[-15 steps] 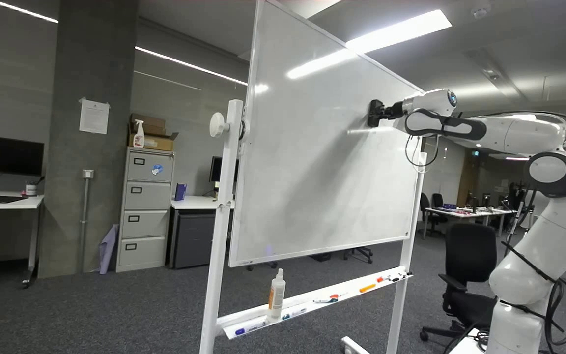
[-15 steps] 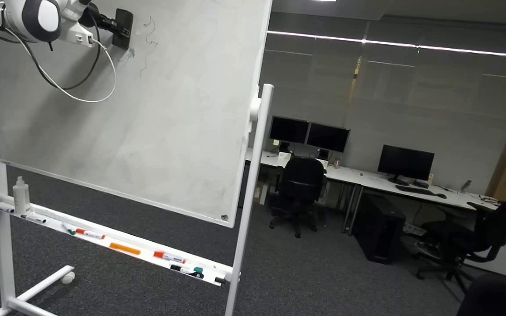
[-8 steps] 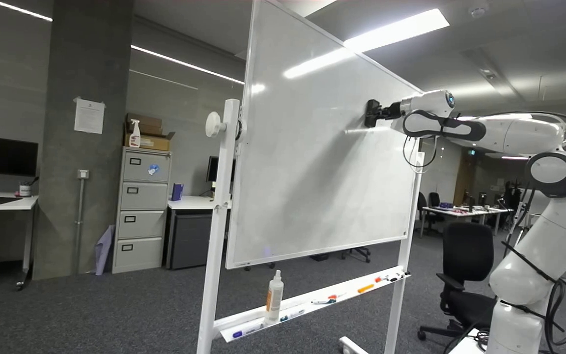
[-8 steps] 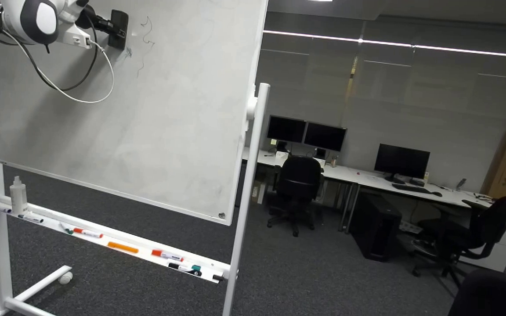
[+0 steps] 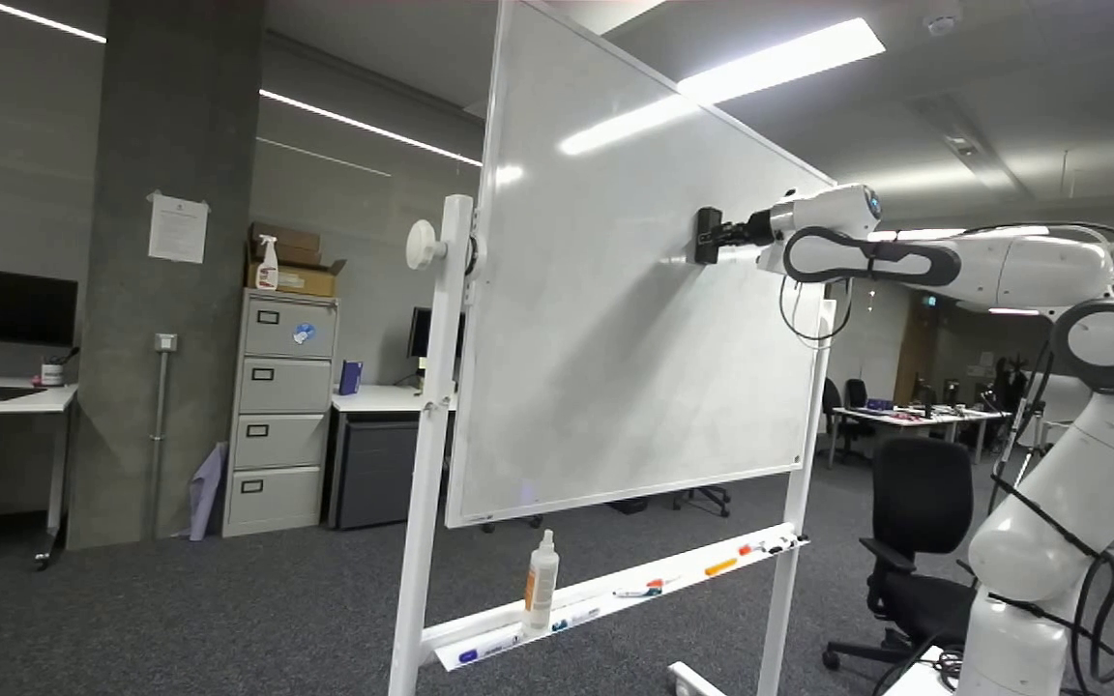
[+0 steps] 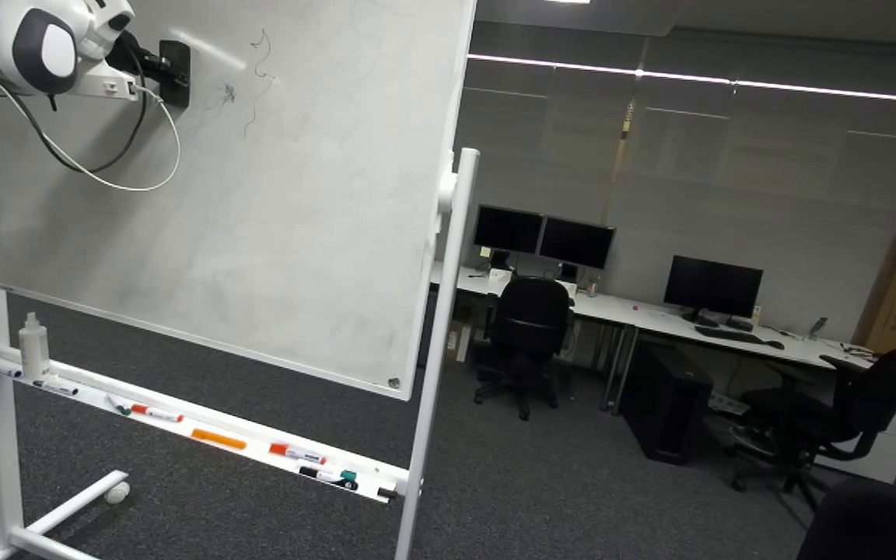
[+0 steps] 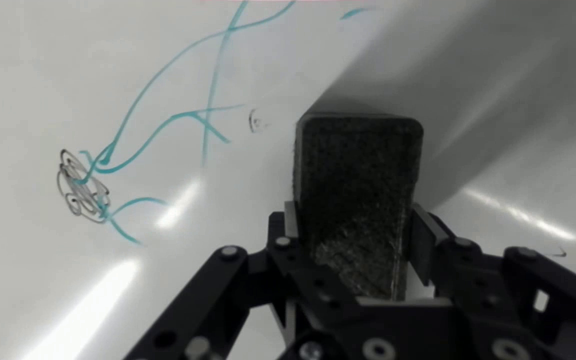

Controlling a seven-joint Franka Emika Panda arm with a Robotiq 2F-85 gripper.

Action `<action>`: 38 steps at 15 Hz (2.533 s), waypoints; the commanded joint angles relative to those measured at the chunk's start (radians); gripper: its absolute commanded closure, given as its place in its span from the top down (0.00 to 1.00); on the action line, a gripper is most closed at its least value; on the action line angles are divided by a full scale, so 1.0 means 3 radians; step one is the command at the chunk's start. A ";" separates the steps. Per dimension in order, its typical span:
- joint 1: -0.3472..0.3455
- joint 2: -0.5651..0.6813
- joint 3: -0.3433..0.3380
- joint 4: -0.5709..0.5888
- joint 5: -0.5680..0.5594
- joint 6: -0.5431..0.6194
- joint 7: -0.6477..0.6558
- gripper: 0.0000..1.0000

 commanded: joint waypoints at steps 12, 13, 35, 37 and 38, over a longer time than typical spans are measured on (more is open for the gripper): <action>-0.0135 0.0241 -0.0343 -0.0231 0.0220 0.0534 0.0112 0.30; -0.0160 0.0218 -0.0383 -0.0262 0.0244 0.0535 0.0132 0.30; 0.0239 0.0287 -0.0684 -0.0307 0.0445 0.0455 -0.0235 0.30; 0.0376 0.0240 -0.0668 -0.0346 0.0432 0.0431 -0.0320 0.30; 0.0446 0.0217 -0.0653 -0.0368 0.0424 0.0418 -0.0357 0.30</action>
